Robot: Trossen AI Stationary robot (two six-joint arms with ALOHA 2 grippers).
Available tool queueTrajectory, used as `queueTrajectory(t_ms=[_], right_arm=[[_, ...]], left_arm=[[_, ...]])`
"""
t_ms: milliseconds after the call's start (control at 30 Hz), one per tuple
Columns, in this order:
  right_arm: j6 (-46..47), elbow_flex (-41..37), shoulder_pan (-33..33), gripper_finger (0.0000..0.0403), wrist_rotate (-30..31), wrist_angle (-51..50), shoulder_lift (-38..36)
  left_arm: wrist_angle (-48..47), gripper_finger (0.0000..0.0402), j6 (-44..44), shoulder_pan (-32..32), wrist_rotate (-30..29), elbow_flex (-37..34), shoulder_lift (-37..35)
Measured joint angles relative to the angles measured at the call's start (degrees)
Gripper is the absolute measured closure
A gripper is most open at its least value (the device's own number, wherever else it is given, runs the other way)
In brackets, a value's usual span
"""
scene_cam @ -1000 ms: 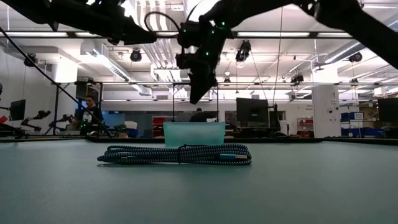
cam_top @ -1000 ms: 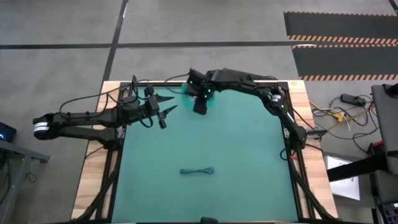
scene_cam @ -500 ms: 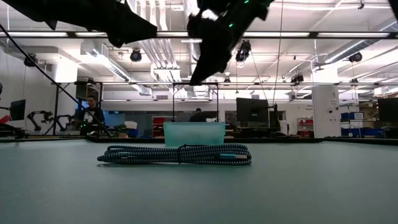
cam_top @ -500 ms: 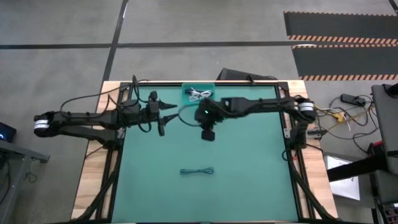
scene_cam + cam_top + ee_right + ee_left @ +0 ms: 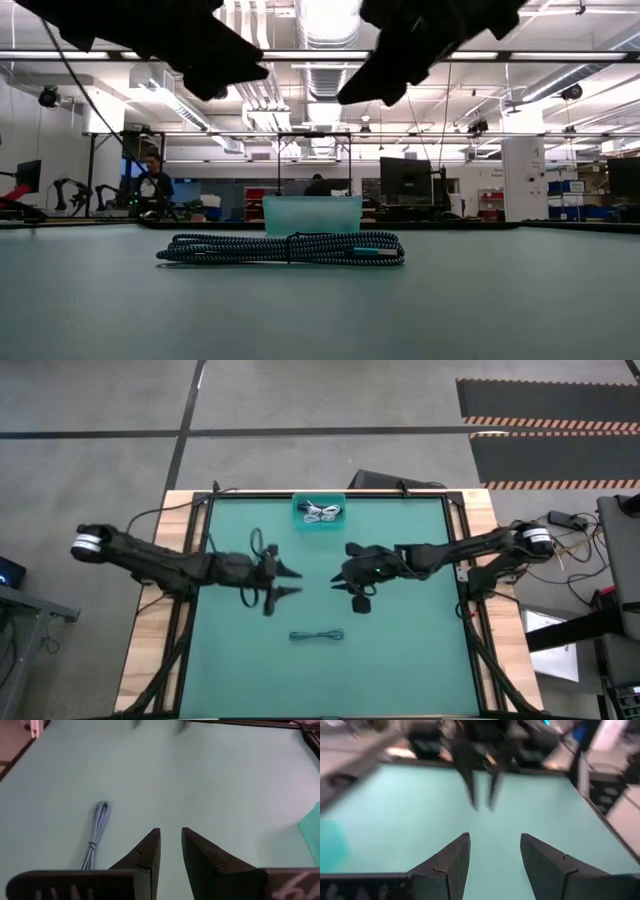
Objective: Pick and place USB-C Cables
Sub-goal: Put the blue charger cable into the green bin
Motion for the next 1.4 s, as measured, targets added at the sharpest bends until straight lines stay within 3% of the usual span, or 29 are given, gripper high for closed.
queueTrajectory(t_ms=[367, 767, 1400], right_arm=[[1.07, -8.76, 1.58, 0.0335, 0.09, 5.95, -6.79], [-1.45, -9.42, 4.34, 0.0335, 0.04, 9.08, -7.00], [-1.93, -10.14, 5.47, 0.0335, 0.07, 10.18, -7.00]], left_arm=[[0.13, 0.0242, -3.01, -11.45, -3.08, 6.11, 17.32], [-0.09, 0.0242, -2.99, -12.40, -4.51, 13.69, 34.14], [-0.21, 0.0242, -7.34, -13.84, -3.68, 12.80, 38.07]])
